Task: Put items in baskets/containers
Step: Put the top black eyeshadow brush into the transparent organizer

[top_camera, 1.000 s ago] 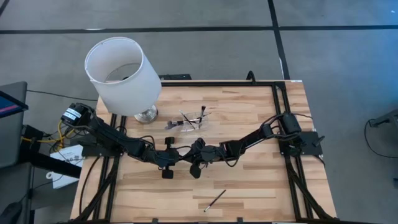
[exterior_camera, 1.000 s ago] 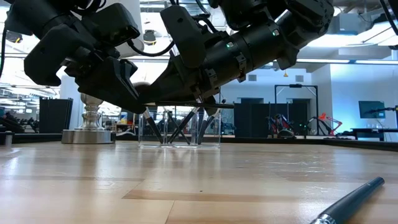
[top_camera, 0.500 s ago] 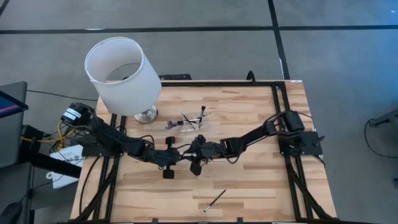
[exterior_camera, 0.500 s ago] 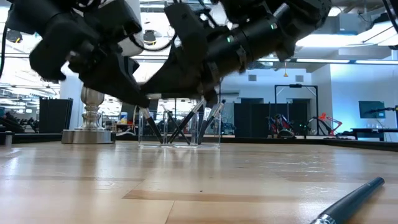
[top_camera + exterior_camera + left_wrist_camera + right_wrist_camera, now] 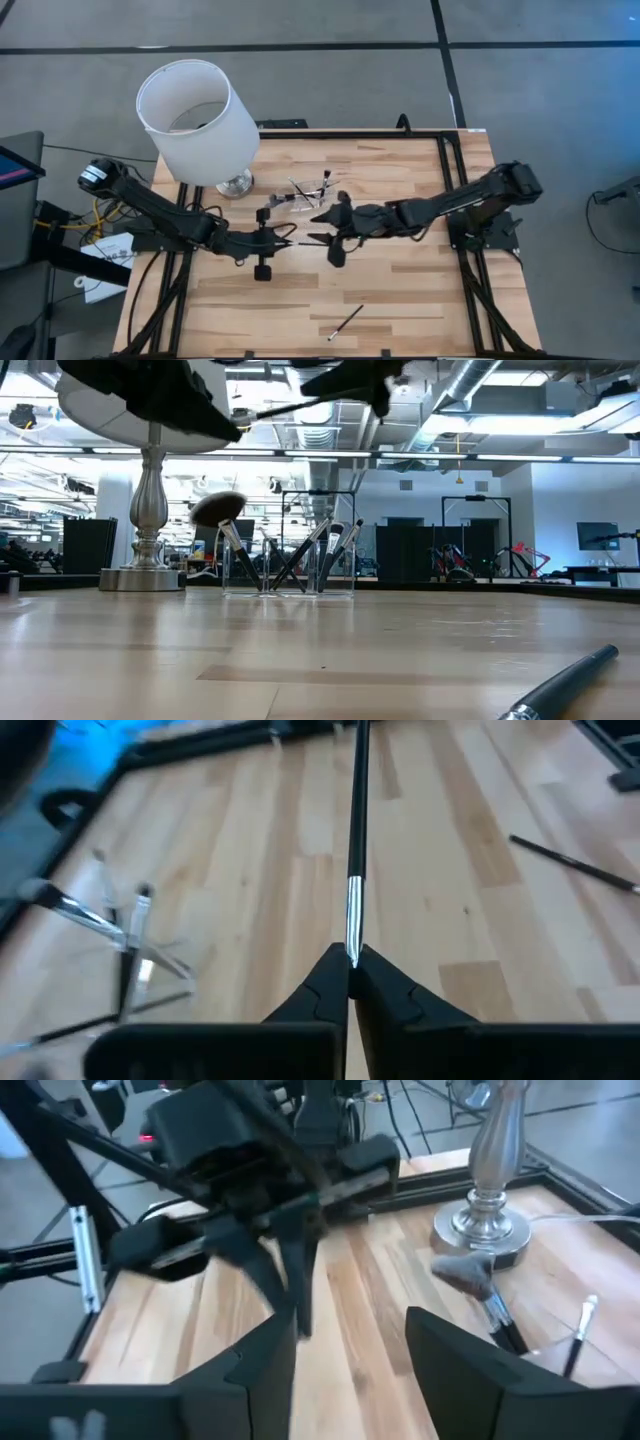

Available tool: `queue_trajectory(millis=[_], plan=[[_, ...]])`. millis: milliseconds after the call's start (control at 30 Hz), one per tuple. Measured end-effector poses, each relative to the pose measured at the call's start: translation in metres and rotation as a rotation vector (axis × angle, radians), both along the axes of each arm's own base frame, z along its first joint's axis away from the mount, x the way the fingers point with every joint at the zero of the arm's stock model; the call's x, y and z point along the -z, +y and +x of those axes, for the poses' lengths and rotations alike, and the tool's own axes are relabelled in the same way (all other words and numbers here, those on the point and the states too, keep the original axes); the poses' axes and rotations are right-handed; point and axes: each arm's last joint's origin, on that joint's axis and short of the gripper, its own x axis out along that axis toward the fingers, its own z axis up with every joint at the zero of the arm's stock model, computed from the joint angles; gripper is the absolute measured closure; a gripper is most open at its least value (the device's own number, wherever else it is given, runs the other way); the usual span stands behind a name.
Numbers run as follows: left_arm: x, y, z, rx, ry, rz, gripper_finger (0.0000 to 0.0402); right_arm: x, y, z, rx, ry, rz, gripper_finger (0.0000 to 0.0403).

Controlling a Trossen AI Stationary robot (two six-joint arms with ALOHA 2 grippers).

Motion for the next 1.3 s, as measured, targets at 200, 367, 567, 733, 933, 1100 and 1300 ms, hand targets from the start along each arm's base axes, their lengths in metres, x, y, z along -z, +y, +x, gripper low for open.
queue_trajectory(millis=[200, 367, 567, 733, 933, 1100, 1300], plan=[[-0.007, -0.006, -0.005, -0.039, -0.015, 0.208, 0.0394, -0.011, 0.006, -0.020, -0.031, 0.076, -0.018, 0.0211], [-0.001, -0.004, 0.000, -0.061, 0.050, 0.535, 0.0394, 0.001, 0.016, -0.017, -0.046, 0.115, -0.032, 0.0214], [0.016, 0.001, 0.010, 0.015, 0.215, 0.889, 0.0394, 0.024, 0.023, -0.008, -0.056, 0.182, -0.049, 0.0218], [0.026, 0.008, 0.017, 0.014, 0.378, 1.195, 0.0394, 0.026, 0.022, -0.007, -0.051, 0.191, -0.051, 0.0218], [0.022, 0.017, 0.019, -0.060, 0.480, 1.352, 0.0394, 0.020, 0.025, -0.009, -0.060, 0.163, -0.044, 0.0223], [0.020, 0.023, 0.020, -0.106, 0.566, 1.448, 0.0394, 0.021, 0.024, -0.010, -0.061, 0.174, -0.046, 0.0225], [0.020, 0.023, 0.019, -0.075, 0.600, 1.490, 0.0394, 0.021, 0.024, -0.010, -0.060, 0.173, -0.046, 0.0227]])
